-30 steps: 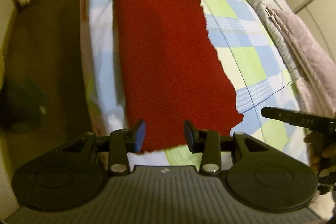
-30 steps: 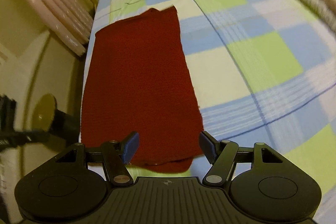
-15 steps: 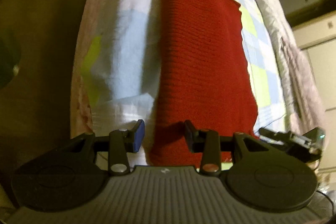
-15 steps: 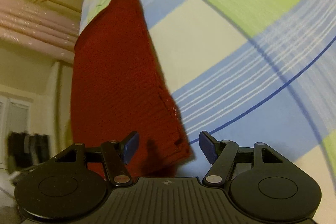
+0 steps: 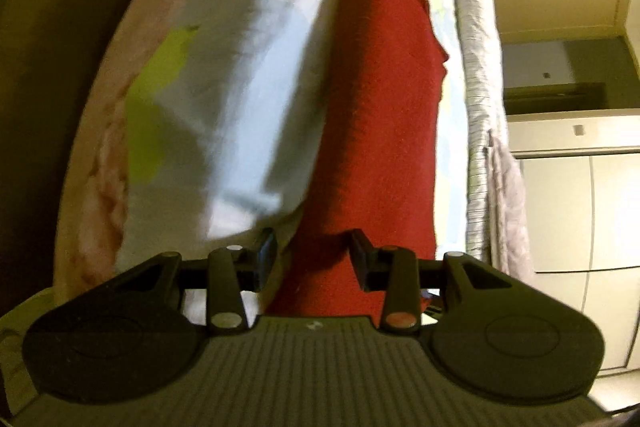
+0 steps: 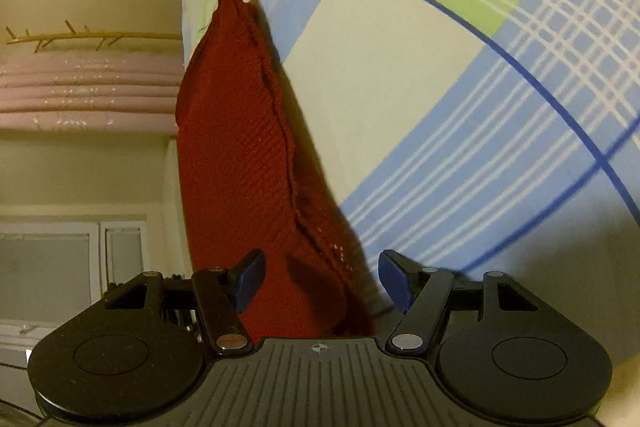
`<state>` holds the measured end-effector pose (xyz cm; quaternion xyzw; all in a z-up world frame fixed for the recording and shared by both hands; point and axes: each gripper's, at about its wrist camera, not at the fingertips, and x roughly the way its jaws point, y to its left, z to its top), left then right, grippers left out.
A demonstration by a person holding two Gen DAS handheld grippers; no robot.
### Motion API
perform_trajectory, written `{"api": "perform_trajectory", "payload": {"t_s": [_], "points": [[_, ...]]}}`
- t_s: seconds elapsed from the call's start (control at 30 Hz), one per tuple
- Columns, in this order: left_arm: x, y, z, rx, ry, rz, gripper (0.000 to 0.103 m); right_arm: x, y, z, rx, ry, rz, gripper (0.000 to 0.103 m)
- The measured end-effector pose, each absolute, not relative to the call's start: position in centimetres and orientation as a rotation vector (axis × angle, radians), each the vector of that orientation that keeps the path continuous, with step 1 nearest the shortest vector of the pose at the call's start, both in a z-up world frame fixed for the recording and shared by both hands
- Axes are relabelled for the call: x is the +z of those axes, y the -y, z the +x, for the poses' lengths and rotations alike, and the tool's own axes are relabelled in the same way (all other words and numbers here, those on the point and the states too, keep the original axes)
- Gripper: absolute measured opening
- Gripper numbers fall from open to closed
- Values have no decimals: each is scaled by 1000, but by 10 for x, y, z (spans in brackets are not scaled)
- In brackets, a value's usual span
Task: Fold clothes
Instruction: 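Grasp the sweater end with both grippers and lift it up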
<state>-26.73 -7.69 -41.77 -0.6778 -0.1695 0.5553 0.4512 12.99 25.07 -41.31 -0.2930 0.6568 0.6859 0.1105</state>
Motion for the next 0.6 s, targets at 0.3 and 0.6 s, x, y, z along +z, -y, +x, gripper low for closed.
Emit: {"api": "perform_trajectory", "payload": {"t_s": [0.3, 0.6], "points": [[-425, 72, -254, 1215, 322, -1681, 28, -422, -235, 117, 2097, -2006, -1004, 66], [-429, 58, -268, 1177, 370, -1671, 13, -431, -243, 103, 2065, -2019, -948, 43]]}}
